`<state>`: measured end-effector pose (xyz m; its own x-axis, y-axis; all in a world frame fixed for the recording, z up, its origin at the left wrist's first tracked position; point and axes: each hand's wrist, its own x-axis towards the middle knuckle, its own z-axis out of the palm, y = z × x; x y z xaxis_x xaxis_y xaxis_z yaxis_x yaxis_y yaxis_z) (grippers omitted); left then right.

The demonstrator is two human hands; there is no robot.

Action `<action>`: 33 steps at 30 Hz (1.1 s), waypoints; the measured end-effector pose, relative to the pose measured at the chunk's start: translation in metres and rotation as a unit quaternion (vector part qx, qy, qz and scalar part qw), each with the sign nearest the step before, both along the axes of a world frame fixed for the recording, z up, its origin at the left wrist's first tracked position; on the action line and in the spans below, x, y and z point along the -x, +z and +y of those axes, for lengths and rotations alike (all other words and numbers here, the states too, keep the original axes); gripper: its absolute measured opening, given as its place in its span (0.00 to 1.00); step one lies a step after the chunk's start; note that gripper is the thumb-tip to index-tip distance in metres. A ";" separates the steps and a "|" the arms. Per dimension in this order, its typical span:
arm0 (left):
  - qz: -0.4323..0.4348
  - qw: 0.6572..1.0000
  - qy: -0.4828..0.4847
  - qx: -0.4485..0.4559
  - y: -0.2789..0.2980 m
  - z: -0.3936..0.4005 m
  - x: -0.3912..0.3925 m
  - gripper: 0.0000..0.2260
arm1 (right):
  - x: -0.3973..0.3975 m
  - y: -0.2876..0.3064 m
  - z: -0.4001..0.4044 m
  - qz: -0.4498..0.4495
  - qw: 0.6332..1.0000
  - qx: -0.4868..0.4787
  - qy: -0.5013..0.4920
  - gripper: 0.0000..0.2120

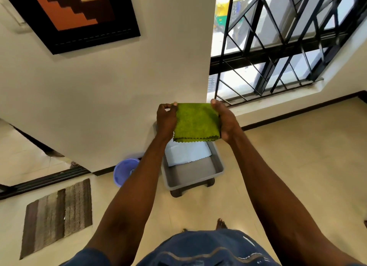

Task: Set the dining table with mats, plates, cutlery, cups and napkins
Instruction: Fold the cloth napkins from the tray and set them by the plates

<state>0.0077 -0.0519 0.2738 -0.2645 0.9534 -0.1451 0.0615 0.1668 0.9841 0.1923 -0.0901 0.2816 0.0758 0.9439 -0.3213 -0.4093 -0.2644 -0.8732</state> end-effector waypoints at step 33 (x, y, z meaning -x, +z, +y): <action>-0.067 0.848 -0.511 0.125 -0.020 0.079 -0.426 0.15 | -0.421 -0.042 -0.035 0.050 0.975 0.079 -0.203 0.21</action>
